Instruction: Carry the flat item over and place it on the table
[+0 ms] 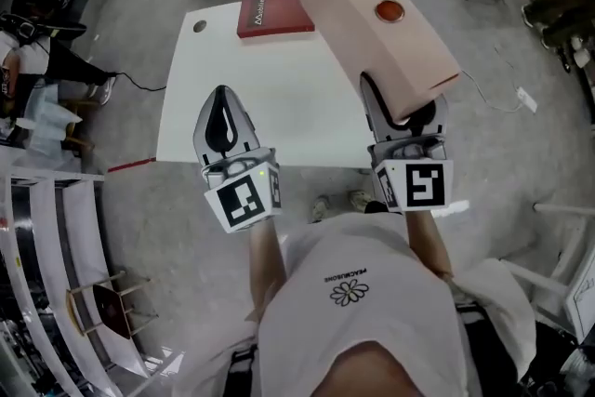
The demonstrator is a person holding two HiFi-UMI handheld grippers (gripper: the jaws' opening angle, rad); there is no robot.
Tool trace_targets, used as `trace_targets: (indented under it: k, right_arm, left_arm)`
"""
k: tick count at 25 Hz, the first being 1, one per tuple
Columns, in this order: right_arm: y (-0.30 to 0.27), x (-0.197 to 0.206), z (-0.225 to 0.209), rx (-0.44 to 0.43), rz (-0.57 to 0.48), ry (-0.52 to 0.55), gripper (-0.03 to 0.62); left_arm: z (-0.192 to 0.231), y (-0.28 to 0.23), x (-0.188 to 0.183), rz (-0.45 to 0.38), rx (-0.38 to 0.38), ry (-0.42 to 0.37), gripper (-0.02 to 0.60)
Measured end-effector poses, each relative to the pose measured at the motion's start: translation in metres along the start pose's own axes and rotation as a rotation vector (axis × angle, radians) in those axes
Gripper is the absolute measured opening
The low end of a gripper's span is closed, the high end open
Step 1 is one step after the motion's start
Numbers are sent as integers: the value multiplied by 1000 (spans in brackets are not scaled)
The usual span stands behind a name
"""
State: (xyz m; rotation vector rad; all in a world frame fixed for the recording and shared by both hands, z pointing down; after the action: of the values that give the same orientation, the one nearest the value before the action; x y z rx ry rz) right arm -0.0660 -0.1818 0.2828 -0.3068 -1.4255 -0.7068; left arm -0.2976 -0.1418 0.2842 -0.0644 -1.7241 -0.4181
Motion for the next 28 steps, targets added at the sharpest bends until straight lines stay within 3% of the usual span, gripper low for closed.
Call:
trace_targets:
  k: [4,11,22,25,28]
  right_arm:
    - [16,-5,10,80,20,52,290]
    - [34,3,22,192,34,50,290]
    - [35,2,30,213,57,93,290]
    - [24,-2,29,195,73,171,290]
    - [17,9,26,126,206,360,290]
  left_arm:
    - [0,1,-6,3,68,13,15]
    - [2,3,1,-3,148,-6,15]
    - [7,4,5,3,160,11,15]
    - [6,-2,6,0,151,10,15]
    - [0,-6,8,1,149,15,15]
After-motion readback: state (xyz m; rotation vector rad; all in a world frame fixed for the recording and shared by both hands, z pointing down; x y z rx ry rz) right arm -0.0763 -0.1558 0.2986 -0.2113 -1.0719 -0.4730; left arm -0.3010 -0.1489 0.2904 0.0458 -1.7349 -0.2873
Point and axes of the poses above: the fingertips, and each gripper's own axes: y backward along the fingers, z to its left, x out of its underside, the point moved 1 cm from there along y, backward along the fingers, and after that the axes turned 10 degrees about -x, right-handed, at the moved point
